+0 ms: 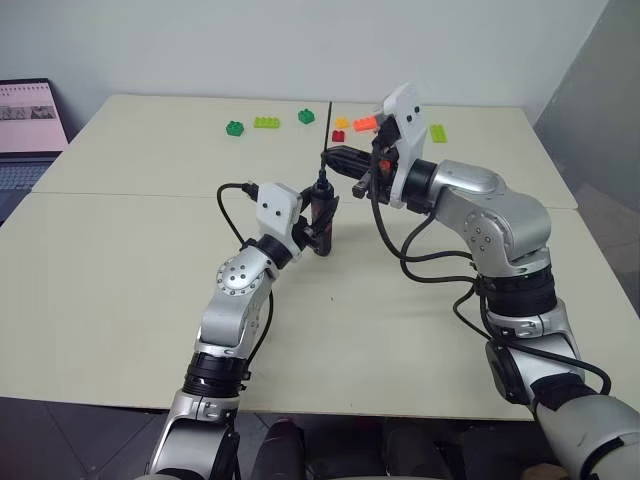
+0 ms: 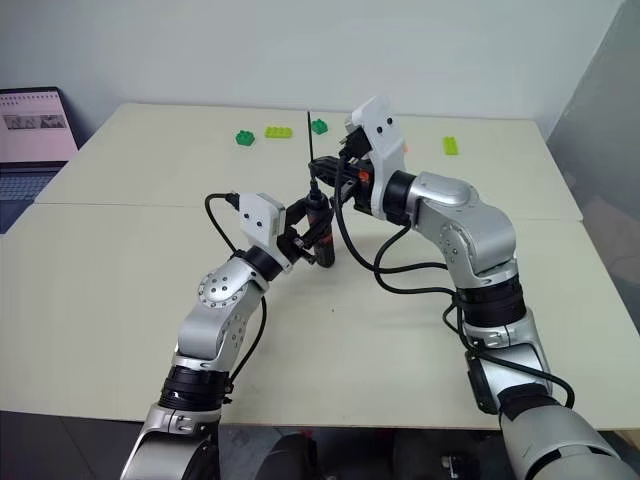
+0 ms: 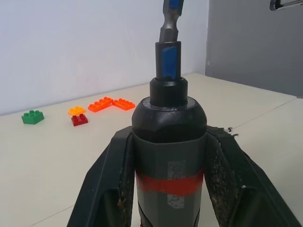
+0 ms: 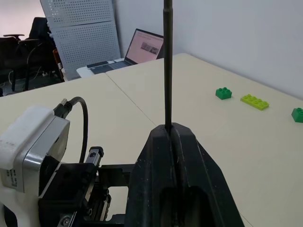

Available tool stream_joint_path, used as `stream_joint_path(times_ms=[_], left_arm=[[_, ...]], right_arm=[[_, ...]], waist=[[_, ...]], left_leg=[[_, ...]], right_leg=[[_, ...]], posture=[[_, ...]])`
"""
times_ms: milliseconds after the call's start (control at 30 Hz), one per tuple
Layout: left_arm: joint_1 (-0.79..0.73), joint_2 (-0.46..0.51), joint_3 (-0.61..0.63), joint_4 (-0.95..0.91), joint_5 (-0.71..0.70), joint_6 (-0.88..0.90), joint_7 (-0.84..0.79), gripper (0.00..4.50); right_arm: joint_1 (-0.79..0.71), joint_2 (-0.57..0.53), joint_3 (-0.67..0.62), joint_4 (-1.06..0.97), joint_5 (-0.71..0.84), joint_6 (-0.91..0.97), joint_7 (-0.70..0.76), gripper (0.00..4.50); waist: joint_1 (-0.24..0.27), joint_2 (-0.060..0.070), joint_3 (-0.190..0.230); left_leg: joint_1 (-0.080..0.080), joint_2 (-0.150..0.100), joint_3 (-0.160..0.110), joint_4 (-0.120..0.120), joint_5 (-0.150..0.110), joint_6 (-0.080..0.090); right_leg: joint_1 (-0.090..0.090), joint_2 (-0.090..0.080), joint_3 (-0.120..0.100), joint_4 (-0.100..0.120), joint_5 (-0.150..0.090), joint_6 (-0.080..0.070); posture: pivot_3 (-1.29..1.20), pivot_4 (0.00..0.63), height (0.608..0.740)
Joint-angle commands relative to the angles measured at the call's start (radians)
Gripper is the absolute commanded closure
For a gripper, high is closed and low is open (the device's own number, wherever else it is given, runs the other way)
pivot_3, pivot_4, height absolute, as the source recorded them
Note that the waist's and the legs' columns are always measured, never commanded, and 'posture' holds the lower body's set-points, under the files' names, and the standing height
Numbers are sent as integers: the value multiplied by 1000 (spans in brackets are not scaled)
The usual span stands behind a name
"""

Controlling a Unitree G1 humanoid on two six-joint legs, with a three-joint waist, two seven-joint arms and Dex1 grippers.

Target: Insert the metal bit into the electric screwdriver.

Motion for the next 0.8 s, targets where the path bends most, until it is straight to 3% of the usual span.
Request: stream_joint_path(times_ms=[33,333,800], left_arm=[[3,21,6,1,26,-13,3,2840],[3,25,2,7,28,-25,5,2840],[6,23,7,8,27,-28,11,2840]], right_arm=[[-1,7,-12,8,3,29,-25,4500],[-6,23,-18,-10,4,84,-70,4500],[-32,3,-48,-68,26,18,-37,4500]], waist=[[-1,0,0],[-7,0,0],[-15,0,0]], left_leg=[[0,0,0,0,0,0],[0,0,0,0,0,0],[-2,0,0,0,0,0]], right_leg=[[0,0,0,0,0,0],[0,0,0,0,0,0],[-2,0,0,0,0,0]], posture=[[0,150,740],[0,150,740],[0,150,740]])
